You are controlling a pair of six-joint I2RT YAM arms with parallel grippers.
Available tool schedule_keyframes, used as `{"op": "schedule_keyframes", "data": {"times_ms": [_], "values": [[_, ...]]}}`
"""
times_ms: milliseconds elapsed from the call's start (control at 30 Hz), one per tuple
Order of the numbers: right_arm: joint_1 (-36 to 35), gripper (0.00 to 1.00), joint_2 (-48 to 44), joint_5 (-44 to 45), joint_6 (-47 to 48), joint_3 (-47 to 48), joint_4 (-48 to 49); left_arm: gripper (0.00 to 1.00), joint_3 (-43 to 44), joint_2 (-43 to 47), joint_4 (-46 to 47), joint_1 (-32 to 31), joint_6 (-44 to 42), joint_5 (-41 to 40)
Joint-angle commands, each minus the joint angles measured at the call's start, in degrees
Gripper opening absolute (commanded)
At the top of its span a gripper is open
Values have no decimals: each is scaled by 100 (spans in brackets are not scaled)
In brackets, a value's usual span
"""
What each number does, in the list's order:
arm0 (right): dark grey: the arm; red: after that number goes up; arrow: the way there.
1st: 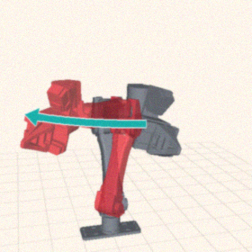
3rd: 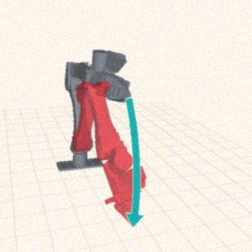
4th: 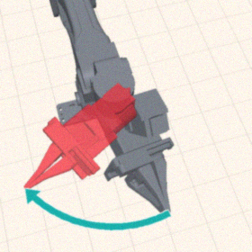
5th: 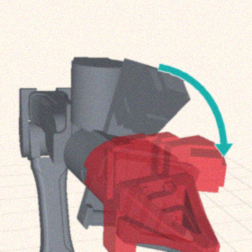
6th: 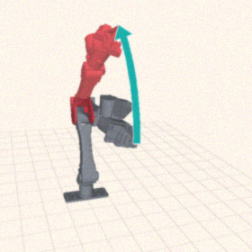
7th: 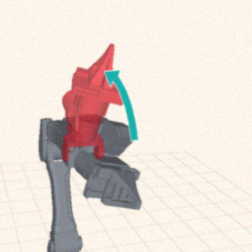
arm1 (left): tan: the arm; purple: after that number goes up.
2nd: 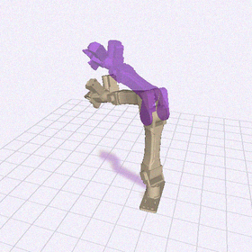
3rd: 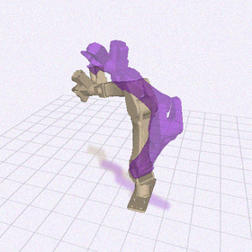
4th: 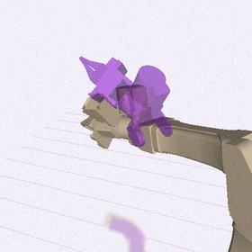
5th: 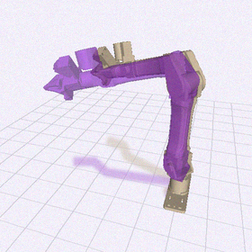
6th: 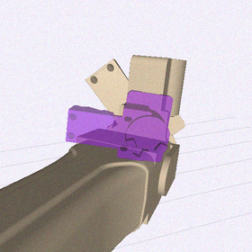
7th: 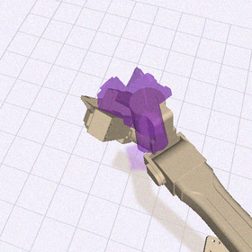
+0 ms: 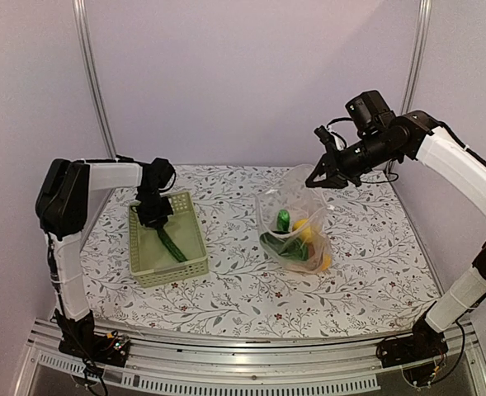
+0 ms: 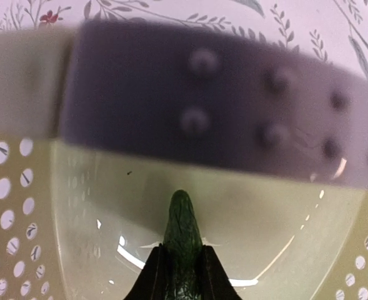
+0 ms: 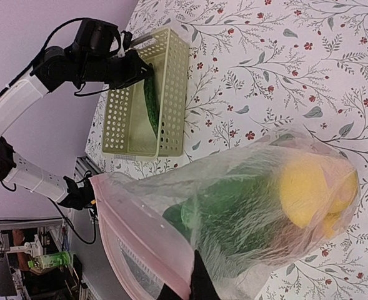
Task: Place the food in the zip-top bag and seal the zipper
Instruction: Pick up the fake vegetable from the bin, then place the fake vegetable in the zipper food storage bag.
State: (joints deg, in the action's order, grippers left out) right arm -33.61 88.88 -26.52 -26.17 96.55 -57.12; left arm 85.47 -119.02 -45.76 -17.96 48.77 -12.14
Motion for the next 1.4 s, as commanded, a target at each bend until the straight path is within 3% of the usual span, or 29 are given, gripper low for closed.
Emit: {"op": "schedule_keyframes", "data": {"times_ms": [0,367,767,1067,1367], "values": [[65,0,-27,-28,-24,68,-83,0,233,550,25,-76,-187,50],[65,0,177,-153,-41,145,52,0,992,1922,493,-621,-782,256],[65,0,730,-379,36,804,-98,0,1030,3220,3689,-2270,-2648,130],[64,0,785,-510,-32,1182,-449,0,759,2991,5569,-3745,-4199,50],[65,0,566,-962,-261,1225,-587,0,336,2431,6799,-4360,-4679,-117]]}}
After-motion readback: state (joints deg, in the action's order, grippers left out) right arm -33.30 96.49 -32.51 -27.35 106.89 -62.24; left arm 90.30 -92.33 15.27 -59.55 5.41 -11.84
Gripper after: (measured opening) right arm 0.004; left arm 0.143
